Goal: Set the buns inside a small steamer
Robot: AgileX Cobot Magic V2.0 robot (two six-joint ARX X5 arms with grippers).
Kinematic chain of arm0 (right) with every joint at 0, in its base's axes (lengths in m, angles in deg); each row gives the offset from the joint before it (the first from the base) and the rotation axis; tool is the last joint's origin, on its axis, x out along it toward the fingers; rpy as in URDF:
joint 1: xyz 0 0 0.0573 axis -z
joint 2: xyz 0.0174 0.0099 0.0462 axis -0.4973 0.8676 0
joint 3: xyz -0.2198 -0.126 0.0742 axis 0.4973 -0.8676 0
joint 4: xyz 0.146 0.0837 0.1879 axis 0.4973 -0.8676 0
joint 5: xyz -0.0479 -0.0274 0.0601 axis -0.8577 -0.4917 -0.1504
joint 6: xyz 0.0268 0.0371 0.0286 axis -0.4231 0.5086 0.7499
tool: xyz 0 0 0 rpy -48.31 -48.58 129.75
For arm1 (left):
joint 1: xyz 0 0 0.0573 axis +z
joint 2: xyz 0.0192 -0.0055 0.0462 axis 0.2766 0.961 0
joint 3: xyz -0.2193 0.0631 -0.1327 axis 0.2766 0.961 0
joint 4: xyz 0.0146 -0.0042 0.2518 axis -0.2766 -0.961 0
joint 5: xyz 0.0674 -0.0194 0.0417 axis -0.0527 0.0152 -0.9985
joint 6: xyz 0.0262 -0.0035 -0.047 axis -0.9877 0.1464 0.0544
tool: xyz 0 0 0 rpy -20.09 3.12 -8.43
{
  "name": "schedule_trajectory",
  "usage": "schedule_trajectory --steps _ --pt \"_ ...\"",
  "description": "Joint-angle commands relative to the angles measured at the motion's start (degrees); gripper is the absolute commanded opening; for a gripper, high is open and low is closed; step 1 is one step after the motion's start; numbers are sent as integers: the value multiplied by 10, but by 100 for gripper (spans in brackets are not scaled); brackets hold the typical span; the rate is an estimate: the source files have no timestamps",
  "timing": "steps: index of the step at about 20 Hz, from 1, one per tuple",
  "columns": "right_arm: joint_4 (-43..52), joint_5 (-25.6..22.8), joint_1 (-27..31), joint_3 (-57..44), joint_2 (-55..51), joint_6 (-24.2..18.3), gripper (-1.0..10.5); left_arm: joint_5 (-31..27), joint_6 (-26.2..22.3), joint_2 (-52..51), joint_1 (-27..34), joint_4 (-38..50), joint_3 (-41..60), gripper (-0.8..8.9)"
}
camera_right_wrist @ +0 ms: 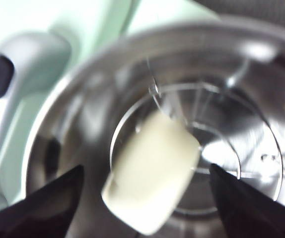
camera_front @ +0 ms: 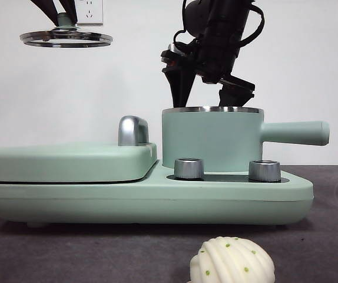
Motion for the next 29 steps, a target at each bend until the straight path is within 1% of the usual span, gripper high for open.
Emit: schedule_trajectory --steps 1,3,5,6,10,12,14,16,18,20,22,25,26,29 --pt "-3 2 -2 32 9 -8 422 4 -2 0 1 8 -19 15" --pt "-30 2 -2 70 4 -9 422 4 -2 0 1 8 -19 15" --pt "-92 -2 -2 128 3 -9 422 4 -2 0 1 9 -19 15" --pt "-106 -3 -2 148 2 -7 425 4 -2 0 1 9 -19 15" --pt "-107 -2 -21 145 -41 4 425 4 -2 0 1 10 -19 15" --pt "-107 -2 -35 114 -81 9 425 4 -2 0 1 9 -19 15" --pt "-107 -4 -52 53 -137 12 425 4 -2 0 1 9 -19 15" --pt "-107 -5 -71 -31 -204 16 425 4 -2 0 1 9 -19 15" --pt "-107 -6 -95 -121 -270 27 425 4 -2 0 1 9 -19 15" --pt "-107 -11 -129 -205 -325 28 425 4 -2 0 0 9 -19 15" --pt "-107 -31 -173 -282 -365 31 425 4 -2 0 -2 9 -19 15" --pt "-106 -87 -239 -368 -381 64 425 4 -2 0 -2 10 -19 15" --pt "-92 -104 -259 -395 -381 73 425 4 -2 0 -2 9 -19 15" --pt "38 -109 -301 -483 -381 103 425 4 -2 0 -2 9 -19 15"
